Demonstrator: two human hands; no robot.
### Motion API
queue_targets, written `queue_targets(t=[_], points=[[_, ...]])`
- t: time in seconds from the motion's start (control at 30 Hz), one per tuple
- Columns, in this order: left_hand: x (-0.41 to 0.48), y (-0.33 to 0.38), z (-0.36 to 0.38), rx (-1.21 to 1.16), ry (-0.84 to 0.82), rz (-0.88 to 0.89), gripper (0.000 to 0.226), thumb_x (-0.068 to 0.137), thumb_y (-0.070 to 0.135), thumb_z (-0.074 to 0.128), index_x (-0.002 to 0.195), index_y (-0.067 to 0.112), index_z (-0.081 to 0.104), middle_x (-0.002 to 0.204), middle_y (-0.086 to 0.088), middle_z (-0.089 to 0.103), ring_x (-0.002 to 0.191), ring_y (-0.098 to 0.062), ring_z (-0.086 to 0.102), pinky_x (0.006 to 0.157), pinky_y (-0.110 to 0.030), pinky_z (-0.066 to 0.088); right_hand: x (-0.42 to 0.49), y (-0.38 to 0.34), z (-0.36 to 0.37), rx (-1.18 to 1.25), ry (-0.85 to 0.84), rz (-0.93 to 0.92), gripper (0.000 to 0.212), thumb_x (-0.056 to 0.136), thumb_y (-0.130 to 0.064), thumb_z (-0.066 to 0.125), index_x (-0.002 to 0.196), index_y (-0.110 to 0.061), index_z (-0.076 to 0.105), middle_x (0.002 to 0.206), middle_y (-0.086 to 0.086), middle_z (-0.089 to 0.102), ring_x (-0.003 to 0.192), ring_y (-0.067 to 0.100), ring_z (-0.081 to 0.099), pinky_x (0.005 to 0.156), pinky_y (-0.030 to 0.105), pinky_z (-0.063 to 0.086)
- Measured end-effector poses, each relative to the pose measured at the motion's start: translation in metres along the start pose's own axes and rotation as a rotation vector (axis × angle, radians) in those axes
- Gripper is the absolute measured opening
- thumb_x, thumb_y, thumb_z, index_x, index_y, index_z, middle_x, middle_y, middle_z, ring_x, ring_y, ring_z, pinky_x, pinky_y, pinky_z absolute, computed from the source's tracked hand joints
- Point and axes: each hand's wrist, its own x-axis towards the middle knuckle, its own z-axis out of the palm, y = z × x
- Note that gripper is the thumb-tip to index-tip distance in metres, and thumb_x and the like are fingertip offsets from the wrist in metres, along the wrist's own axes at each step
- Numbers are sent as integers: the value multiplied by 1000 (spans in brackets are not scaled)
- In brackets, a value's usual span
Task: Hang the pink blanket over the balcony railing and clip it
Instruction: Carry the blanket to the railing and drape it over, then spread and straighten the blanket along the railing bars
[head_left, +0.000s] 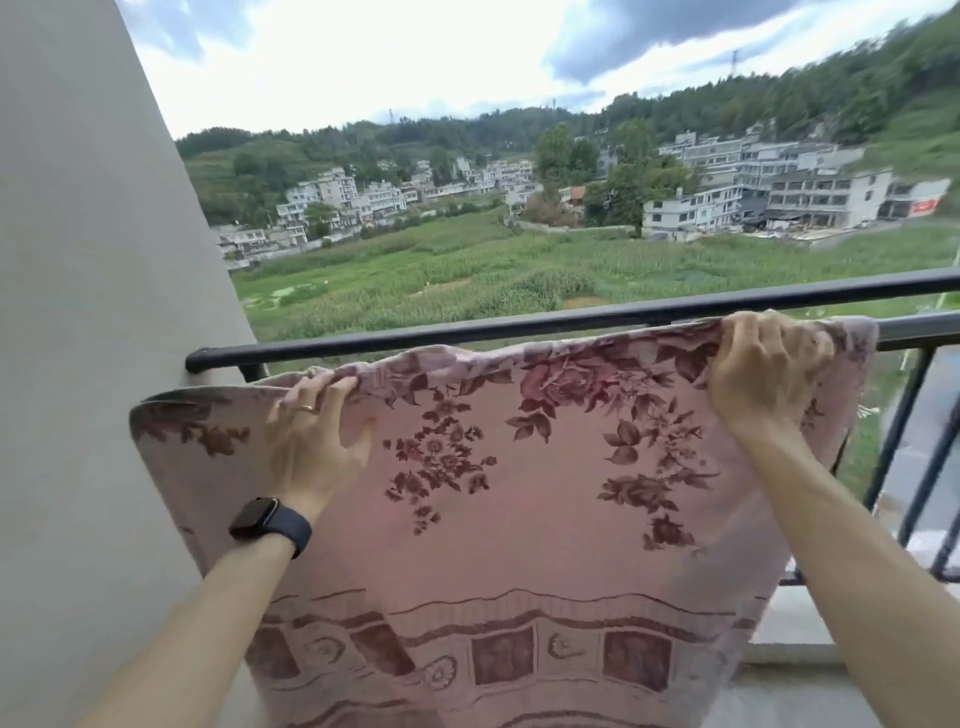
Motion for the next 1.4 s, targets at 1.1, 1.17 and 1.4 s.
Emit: queue_targets(t=[1.1, 1.17, 1.4], points=[[12, -316, 40, -319, 22, -845, 10, 94, 29, 55, 100, 23, 61, 98, -2, 69, 90, -31, 64, 66, -32, 46, -179, -471, 166, 188, -252, -972, 38, 97, -32, 61, 134, -24, 60, 112, 0, 72, 89, 28, 69, 76, 43, 52], [2, -314, 33, -421, 84, -769, 11, 97, 34, 55, 94, 24, 60, 91, 3, 69, 86, -23, 65, 68, -34, 49, -174, -460, 165, 215, -200, -999, 40, 96, -34, 57, 134, -21, 61, 114, 2, 72, 88, 28, 70, 73, 43, 53], [0, -222, 8, -642, 225, -514, 8, 100, 27, 54, 92, 24, 56, 77, 7, 62, 67, -10, 56, 60, -32, 48, -123, -367, 138, 160, -96, -910, 43, 97, -47, 51, 129, -22, 66, 111, 4, 72, 88, 29, 66, 80, 43, 44]])
